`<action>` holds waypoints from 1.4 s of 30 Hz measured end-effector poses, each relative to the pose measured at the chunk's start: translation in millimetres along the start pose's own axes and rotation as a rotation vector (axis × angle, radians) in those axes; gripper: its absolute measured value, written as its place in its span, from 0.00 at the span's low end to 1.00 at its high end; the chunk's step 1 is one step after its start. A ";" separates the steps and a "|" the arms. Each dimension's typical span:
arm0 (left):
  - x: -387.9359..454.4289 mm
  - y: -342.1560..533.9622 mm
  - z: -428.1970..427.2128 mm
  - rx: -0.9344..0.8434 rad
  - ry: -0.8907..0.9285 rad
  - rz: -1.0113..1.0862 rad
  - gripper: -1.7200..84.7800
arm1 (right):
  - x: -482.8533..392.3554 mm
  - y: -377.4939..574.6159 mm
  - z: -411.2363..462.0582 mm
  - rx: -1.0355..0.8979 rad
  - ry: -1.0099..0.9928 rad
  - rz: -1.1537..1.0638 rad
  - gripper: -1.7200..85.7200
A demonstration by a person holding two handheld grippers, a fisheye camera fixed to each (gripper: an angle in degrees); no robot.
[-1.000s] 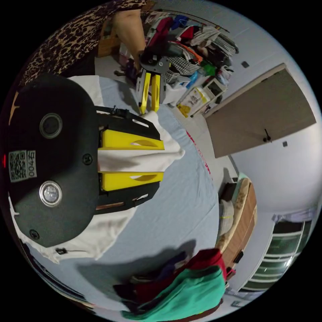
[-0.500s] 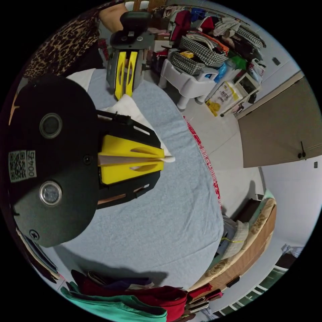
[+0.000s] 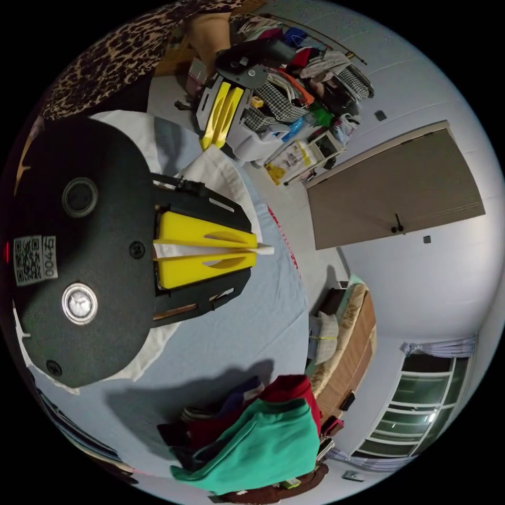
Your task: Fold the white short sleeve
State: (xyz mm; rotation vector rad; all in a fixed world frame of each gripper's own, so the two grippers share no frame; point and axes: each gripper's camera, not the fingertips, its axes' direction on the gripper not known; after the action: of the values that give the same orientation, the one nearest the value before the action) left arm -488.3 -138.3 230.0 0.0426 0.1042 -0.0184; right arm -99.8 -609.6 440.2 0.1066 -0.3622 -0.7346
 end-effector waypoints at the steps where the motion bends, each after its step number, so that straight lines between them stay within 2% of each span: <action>1: 11.8 -2.8 -2.2 0.005 0.009 0.030 0.04 | 5.6 14.7 -11.7 0.016 0.010 0.019 0.02; 5: 47.1 -6.5 4.9 -0.020 0.073 0.126 0.04 | 27.0 71.1 -39.3 0.034 0.032 0.137 0.03; 10: 79.3 3.6 31.8 -0.105 0.190 0.208 0.04 | 76.4 178.5 -54.8 0.014 -0.013 0.489 0.09; 16: 66.1 17.2 47.8 -0.095 0.129 0.058 0.04 | 99.3 226.4 -50.9 0.031 -0.091 0.673 0.11; 22: 74.1 12.2 60.3 0.012 0.059 0.031 0.04 | 108.8 212.8 -26.5 -0.035 -0.029 0.659 0.12; 35: 82.0 37.1 72.8 0.001 -0.031 0.035 0.04 | 117.0 189.6 -9.7 -0.073 0.016 0.569 0.13; 42: 108.4 36.0 85.3 0.034 -0.075 0.145 0.04 | 125.0 159.6 6.4 -0.078 -0.031 0.531 0.13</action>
State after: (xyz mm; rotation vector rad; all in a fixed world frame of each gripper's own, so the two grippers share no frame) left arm -370.8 -107.8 304.9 0.0834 0.0260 0.1230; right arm 84.8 -575.3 517.1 -0.0742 -0.3700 -0.2245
